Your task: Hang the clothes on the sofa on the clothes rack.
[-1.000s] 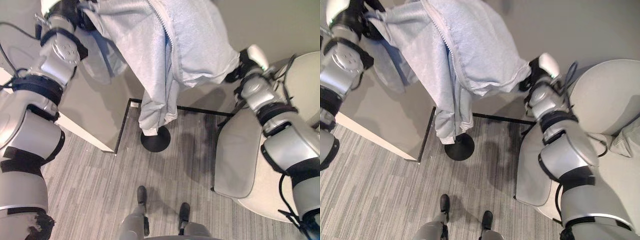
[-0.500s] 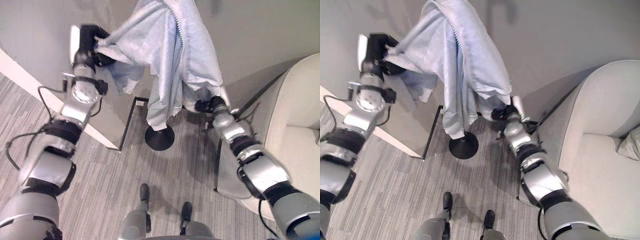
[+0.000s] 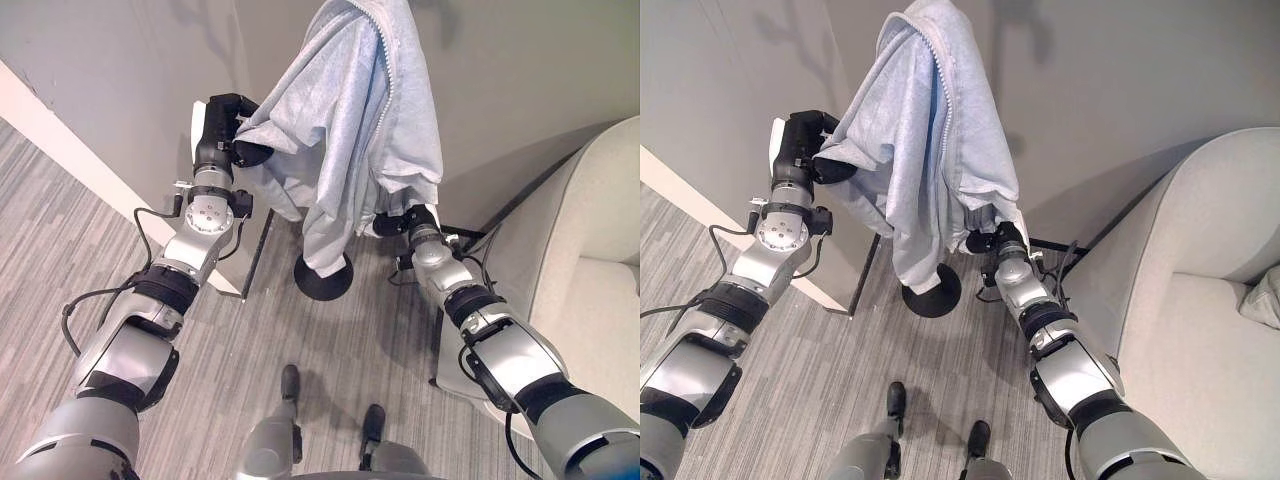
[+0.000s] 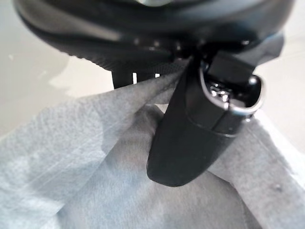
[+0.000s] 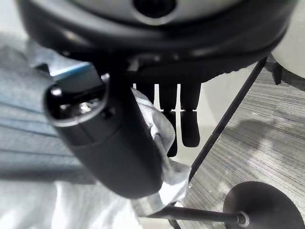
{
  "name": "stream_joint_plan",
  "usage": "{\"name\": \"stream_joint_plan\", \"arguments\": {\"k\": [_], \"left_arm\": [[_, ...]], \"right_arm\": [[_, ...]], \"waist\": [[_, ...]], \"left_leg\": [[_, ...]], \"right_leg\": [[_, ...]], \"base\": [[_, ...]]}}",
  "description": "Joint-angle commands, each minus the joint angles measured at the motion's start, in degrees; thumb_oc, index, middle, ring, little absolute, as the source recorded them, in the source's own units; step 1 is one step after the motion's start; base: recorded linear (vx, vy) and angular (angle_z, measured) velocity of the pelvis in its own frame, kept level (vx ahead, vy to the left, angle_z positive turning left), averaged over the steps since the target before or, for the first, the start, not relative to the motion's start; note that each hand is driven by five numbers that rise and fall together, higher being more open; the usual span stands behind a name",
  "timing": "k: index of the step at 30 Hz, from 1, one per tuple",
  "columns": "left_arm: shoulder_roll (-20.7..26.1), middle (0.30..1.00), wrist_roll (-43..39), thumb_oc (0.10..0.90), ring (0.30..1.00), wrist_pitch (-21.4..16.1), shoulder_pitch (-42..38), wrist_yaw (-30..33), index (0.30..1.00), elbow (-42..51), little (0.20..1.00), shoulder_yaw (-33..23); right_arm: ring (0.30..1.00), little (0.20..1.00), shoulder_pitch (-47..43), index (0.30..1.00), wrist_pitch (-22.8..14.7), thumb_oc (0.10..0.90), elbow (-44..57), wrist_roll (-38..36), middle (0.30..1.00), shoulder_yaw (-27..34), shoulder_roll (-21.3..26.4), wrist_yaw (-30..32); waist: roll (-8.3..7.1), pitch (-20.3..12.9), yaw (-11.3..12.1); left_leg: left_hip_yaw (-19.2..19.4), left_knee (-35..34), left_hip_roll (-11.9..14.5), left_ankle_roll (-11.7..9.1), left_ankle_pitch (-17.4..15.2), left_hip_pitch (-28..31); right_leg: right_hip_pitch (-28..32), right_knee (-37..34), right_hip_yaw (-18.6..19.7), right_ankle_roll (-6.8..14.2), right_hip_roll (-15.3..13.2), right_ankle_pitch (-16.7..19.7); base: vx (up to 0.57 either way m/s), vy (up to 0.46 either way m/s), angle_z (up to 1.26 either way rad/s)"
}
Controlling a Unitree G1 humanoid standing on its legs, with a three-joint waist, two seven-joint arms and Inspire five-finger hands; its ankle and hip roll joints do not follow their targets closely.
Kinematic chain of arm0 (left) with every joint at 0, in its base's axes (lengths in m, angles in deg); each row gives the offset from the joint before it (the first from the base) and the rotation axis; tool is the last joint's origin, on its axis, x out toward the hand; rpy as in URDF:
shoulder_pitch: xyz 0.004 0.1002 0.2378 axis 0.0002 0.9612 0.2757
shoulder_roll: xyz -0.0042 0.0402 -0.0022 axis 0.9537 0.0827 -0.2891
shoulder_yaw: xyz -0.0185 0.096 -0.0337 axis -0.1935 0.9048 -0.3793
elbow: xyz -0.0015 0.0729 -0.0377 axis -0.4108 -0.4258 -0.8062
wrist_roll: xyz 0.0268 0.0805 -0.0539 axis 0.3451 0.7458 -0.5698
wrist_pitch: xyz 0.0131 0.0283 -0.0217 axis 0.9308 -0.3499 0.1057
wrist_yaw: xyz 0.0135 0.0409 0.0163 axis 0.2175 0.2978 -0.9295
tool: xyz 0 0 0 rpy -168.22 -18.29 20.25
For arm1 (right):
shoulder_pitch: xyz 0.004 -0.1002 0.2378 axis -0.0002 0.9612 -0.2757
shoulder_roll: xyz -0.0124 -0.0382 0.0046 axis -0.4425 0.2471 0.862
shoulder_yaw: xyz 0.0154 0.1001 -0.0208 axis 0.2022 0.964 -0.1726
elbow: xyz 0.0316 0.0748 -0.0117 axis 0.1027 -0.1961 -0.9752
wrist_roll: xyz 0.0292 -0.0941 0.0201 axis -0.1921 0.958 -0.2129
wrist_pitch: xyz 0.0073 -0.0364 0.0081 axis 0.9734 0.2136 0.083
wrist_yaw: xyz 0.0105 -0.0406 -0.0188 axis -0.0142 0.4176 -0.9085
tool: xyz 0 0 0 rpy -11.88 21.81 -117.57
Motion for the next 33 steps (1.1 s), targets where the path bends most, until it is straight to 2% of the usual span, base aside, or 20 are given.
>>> {"name": "stream_joint_plan", "arguments": {"k": [1, 6, 8, 13, 15, 20, 27, 31, 33], "left_arm": [[0.9, 0.9, 0.2, 0.8, 0.9, -4.8, -3.8, 0.2, 0.9, 0.9, 0.9, -4.9], [-0.3, 0.9, -2.1, 0.8, 0.9, -5.1, 0.4, -1.1, 0.9, 3.1, 0.9, -7.3], [-0.4, 0.9, -3.3, 0.8, 0.9, -5.2, 4.4, -2.2, 0.9, 4.8, 0.9, -9.5], [0.2, 0.9, -3.6, 0.8, 0.9, -4.4, 13.5, -4.8, 0.9, 7.6, 0.9, -13.8], [0.3, 0.9, -3.6, 0.8, 0.9, -4.2, 15.1, -5.0, 0.9, 7.9, 0.9, -14.7], [0.7, 0.9, -2.3, 0.8, 0.9, -3.5, 25.2, -7.1, 0.9, 9.5, 0.9, -20.2], [-1.7, 0.9, -0.5, 0.8, 0.9, -3.0, 37.1, -10.6, 0.9, 10.7, 0.9, -25.1], [-5.4, 0.9, -1.7, 0.8, 0.9, -3.1, 41.9, -11.5, 0.9, 9.8, 0.9, -27.3], [-7.3, 0.9, -0.4, 0.8, 0.9, -3.2, 44.5, -12.8, 0.9, 9.1, 0.9, -26.2]], "right_arm": [[0.9, 0.9, -0.9, 0.9, -2.8, 0.8, 2.6, -0.7, 0.9, -0.8, 5.5, 1.9], [0.9, 0.9, 4.0, 0.9, -3.8, 0.8, 10.4, 0.7, 0.9, 1.3, 8.4, 2.1], [0.9, 0.9, 9.1, 0.9, -4.7, 0.8, 17.1, 2.7, 0.9, 4.0, 11.0, 2.4], [0.9, 0.9, 19.1, 0.9, -4.9, 0.8, 25.5, 7.2, 0.9, 9.1, 15.9, 1.0], [0.9, 0.9, 20.6, 0.9, -4.8, 0.8, 27.1, 8.4, 0.9, 10.0, 16.6, 1.0], [0.9, 0.9, 31.4, 0.9, -5.5, 0.8, 37.4, 11.9, 0.9, 16.5, 18.9, -0.9], [0.9, 0.9, 47.0, 0.9, -7.7, 0.8, 45.2, 9.9, 0.9, 20.8, 14.2, -7.0], [0.9, 0.9, 52.9, 0.9, -8.5, 0.8, 44.4, 9.0, 0.9, 20.2, 8.4, -8.3], [0.9, 0.9, 55.3, 0.9, -9.0, 0.8, 42.2, 7.9, 0.9, 19.0, 5.2, -9.3]], "waist": [[-0.69, -1.8, 0.9], [-0.92, -2.9, 0.5], [-1.02, -3.8, 0.1], [-1.41, -5.6, -0.2], [-1.48, -5.8, -0.2], [-1.82, -7.1, -0.7], [-1.91, -8.1, -1.2], [-1.81, -8.5, -1.6], [-1.63, -8.8, -1.8]], "left_leg": [[1.4, 0.5, 1.2, -2.1, -11.3, 6.9], [1.5, 0.5, 1.0, -1.9, -12.0, 8.2], [1.8, 0.5, 0.9, -1.7, -12.6, 9.2], [2.1, 0.5, 0.8, -1.5, -13.7, 11.4], [2.3, 0.5, 0.8, -1.5, -13.9, 11.7], [2.6, 0.5, 1.1, -1.6, -14.3, 13.4], [3.3, 0.5, 1.6, -1.7, -14.5, 14.8], [3.6, 0.5, 1.8, -1.7, -14.4, 15.3], [3.7, 0.5, 2.0, -1.7, -14.3, 15.5]], "right_leg": [[0.1, 0.6, 0.6, 2.3, -3.2, -0.3], [1.4, 0.6, 0.2, 2.4, -3.4, -0.5], [2.5, 0.7, -0.3, 2.5, -3.8, -0.7], [4.7, 0.7, -1.1, 2.6, -4.2, -1.1], [5.1, 0.7, -1.2, 2.6, -4.3, -1.2], [6.6, 0.7, -1.5, 2.5, -4.2, -1.9], [7.7, 0.9, -1.9, 2.3, -4.3, -2.1], [7.7, 1.3, -1.9, 2.2, -4.3, -2.4], [7.8, 1.3, -1.8, 2.1, -4.3, -2.3]], "base": [[0.0, 0.0, 0.0], [0.02, 0.006, 0.01], [0.04, 0.016, 0.02], [0.04, 0.001, 0.0], [0.01, -0.007, -0.02], [0.01, -0.007, -0.03], [0.0, 0.0, 0.0], [-0.02, 0.0, -0.03], [-0.03, 0.002, -0.07]]}}
